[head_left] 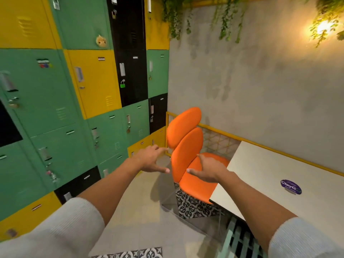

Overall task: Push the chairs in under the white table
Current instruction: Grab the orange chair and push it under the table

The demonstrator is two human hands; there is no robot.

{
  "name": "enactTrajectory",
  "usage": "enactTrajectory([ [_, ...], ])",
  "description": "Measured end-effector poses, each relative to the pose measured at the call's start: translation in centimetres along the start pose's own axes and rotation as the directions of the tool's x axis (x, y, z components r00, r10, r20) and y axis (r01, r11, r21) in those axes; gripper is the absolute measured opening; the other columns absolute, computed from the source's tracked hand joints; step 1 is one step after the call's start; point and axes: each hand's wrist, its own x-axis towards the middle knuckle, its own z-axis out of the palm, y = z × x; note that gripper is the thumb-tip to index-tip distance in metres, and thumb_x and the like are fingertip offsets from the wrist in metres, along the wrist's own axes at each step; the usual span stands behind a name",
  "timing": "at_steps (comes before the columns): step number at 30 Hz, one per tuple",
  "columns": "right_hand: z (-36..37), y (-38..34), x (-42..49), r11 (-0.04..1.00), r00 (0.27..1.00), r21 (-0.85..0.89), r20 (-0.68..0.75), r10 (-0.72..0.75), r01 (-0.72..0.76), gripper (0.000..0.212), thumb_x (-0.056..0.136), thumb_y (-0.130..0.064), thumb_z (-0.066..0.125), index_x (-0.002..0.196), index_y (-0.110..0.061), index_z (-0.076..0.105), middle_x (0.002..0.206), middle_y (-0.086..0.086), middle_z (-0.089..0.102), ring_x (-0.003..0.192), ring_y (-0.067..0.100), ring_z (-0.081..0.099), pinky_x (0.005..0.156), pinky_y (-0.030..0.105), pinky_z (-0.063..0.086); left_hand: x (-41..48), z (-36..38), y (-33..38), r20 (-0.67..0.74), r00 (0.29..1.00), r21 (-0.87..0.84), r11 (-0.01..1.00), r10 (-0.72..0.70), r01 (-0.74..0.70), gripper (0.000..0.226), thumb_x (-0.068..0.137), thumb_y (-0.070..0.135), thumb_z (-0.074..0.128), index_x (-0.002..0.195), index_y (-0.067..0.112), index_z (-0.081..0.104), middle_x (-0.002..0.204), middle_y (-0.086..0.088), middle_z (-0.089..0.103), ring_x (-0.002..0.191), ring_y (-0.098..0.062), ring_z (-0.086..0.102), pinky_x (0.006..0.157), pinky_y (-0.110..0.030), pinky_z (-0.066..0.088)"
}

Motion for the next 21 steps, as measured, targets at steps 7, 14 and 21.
enactTrajectory([
  [7,-0.5,-6.3,9.5,0.997,0.996,-0.005,-0.019,0.082,-0.082,0.088,0.095,-0.081,0.050,0.151,-0.013,0.049,0.150,0.013,0.057,0.135,0.035,0.057,0.103,0.050,0.054,4.8,-1.3,-10.0,-0.006,0.999,0.022,0.999,0.033,-0.033,0.111,0.078,0.088,0.063,0.166,0.032,0.025,0.170,-0.005,0.028,0.153,-0.029,0.035,0.121,-0.052,0.039],
  [14,1.1,-7.3,20.5,0.985,0.986,0.025,-0.009,0.169,-0.169,0.081,0.094,-0.081,0.051,0.139,-0.013,0.057,0.139,0.012,0.063,0.127,0.038,0.061,0.098,0.051,0.055,13.1,0.2,-17.6,0.008,0.998,0.014,0.998,0.067,-0.067,0.111,0.080,0.079,0.071,0.166,0.028,0.024,0.172,-0.004,0.026,0.155,-0.027,0.032,0.122,-0.056,0.037],
  [21,2.7,-6.5,34.8,0.965,0.970,0.111,-0.018,0.243,-0.239,0.079,0.096,-0.080,0.047,0.140,-0.015,0.058,0.134,0.013,0.067,0.123,0.039,0.064,0.094,0.051,0.057,27.5,-1.3,-23.9,0.038,0.991,0.068,0.989,0.129,-0.131,0.104,0.083,0.066,0.078,0.165,0.026,0.028,0.170,-0.004,0.032,0.153,-0.027,0.037,0.122,-0.056,0.037],
])
